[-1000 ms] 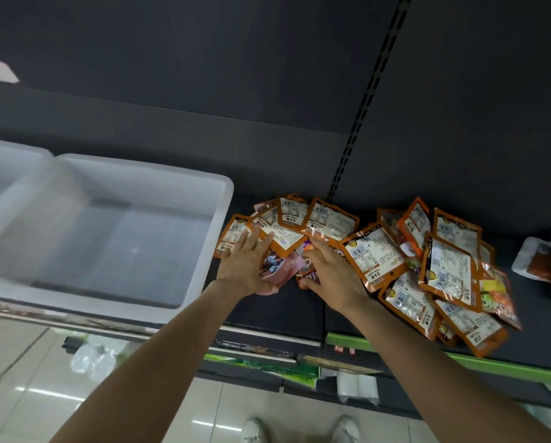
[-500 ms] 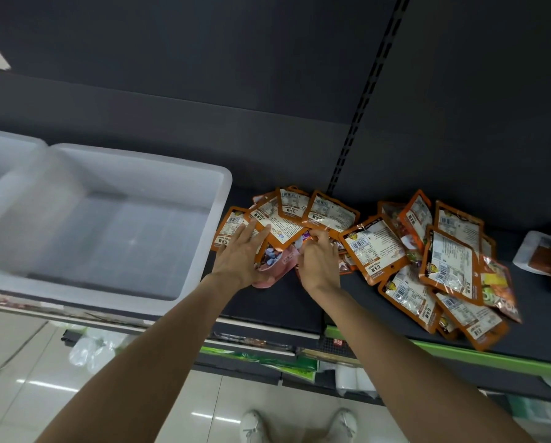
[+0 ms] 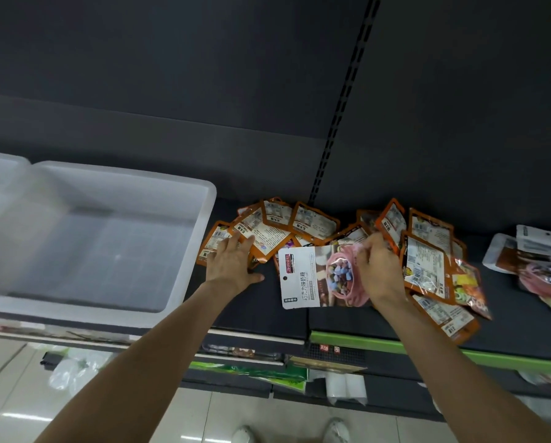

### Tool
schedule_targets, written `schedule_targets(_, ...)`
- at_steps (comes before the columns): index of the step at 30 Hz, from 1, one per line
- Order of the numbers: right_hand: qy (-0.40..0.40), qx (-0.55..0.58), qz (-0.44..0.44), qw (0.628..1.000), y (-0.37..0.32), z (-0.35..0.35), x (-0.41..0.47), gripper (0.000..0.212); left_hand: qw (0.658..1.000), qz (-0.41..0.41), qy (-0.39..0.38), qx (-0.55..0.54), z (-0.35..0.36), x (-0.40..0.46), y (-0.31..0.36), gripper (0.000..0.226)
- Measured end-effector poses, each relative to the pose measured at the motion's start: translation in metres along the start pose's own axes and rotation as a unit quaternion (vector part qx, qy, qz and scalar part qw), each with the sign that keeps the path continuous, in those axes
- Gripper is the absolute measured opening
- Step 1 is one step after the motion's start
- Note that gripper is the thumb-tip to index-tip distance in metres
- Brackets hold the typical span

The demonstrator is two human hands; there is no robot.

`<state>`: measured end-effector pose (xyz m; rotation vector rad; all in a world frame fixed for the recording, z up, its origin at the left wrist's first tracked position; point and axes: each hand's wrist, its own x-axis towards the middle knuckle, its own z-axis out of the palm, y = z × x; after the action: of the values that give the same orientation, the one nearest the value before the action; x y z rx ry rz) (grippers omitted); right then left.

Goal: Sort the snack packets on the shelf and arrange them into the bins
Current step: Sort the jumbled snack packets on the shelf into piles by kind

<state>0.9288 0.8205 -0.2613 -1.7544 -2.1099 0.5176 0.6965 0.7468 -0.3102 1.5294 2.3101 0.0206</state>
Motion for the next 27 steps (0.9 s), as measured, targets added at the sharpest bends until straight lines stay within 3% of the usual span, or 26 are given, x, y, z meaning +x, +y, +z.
schedule_targets(5,-0.004,-0.159,-0.038,0.987,0.004,-0.016,-0.003,0.021,0.999,0.008,0.041,0.006,0.003,0.004,0.0,0.085)
schedule_targets(8,-0.038,-0.231,-0.034,0.972,0.007,-0.018,-0.002,0.051,0.996,0.017,0.082,-0.039,0.003,0.009,-0.001,0.081)
schedule_targets(12,-0.064,-0.185,-0.104,0.975,-0.008,0.0,0.006,0.067,0.99,0.031,0.118,-0.073,-0.01,0.018,0.002,0.05)
schedule_targets(16,-0.139,-0.137,-0.183,0.964,-0.034,0.03,0.02,0.06,0.978,0.028,0.171,-0.119,-0.033,0.033,0.003,0.031)
schedule_targets(20,-0.197,-0.152,-0.129,0.96,-0.037,0.053,0.035,0.071,0.977,0.001,0.18,-0.112,-0.047,0.039,0.007,0.031)
schedule_targets(23,-0.177,-0.188,-0.082,0.962,-0.037,0.055,0.045,0.078,0.984,0.012,0.164,-0.068,-0.05,0.036,0.007,0.032)
schedule_targets(27,-0.168,-0.221,-0.086,0.957,-0.042,0.052,0.056,0.073,0.991,0.052,0.122,-0.006,-0.049,0.036,-0.002,0.035)
